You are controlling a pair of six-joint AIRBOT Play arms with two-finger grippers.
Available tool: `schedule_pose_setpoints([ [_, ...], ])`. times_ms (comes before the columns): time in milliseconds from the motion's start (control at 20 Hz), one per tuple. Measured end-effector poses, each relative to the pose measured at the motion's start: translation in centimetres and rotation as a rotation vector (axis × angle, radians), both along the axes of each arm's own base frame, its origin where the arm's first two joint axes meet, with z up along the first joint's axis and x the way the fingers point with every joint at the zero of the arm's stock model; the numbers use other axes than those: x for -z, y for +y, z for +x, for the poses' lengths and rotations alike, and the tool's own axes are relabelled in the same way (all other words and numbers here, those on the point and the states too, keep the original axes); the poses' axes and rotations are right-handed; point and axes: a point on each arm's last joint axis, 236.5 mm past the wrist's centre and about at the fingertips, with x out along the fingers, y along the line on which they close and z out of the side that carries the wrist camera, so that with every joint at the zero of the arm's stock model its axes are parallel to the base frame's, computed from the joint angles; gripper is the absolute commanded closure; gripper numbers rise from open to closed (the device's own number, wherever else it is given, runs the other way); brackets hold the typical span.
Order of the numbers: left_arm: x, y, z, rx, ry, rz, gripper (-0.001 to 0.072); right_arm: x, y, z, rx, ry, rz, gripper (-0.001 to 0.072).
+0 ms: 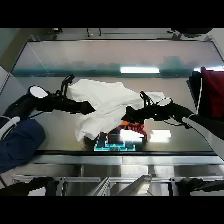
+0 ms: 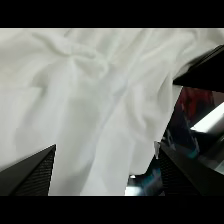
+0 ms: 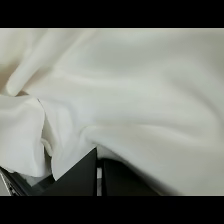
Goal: Fold the shirts.
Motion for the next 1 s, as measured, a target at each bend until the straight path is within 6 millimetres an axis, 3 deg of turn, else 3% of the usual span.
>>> schedule_pose_setpoints([
  [150,1.7,-1.6,0.3,0.071,0.041,0.082,0.0013,-0.3,0.3,-0.1,0.000,0.009,0.018,0.0696],
  [250,3.3,-1.3,0.3,0.120,0.086,0.189,0.0015,-0.5,0.6,-0.5,-0.012,0.019,0.031,0.0697],
  [300,4.1,-1.0,0.5,0.136,0.103,0.247,0.0076,-0.6,0.7,-0.7,-0.019,0.022,0.035,0.0696],
  [350,4.6,-0.6,0.8,0.145,0.118,0.297,0.0349,-0.7,0.8,-0.9,-0.024,0.025,0.038,0.0696],
  [400,5.0,-0.2,1.1,0.154,0.130,0.343,0.0555,-0.7,1.0,-1.0,-0.027,0.027,0.041,0.0697],
  [450,5.1,0.0,1.4,0.160,0.137,0.374,0.0701,-0.8,1.1,-1.2,-0.034,0.028,0.044,0.0697],
  [650,4.1,0.7,2.0,0.177,0.160,0.439,0.0686,-1.0,1.3,-1.5,-0.048,0.027,0.051,0.0697],
  [800,1.4,1.5,2.7,0.164,0.142,0.442,0.0686,-2.5,0.4,-0.8,-0.050,0.003,0.081,0.0698],
  [900,-1.7,2.8,3.6,0.125,0.094,0.431,0.0686,-5.5,-1.0,0.3,-0.043,-0.043,0.132,0.0698],
  [1000,-6.4,4.3,4.6,0.056,0.026,0.372,0.0686,-10.9,-3.1,2.0,-0.023,-0.143,0.204,0.0697],
])
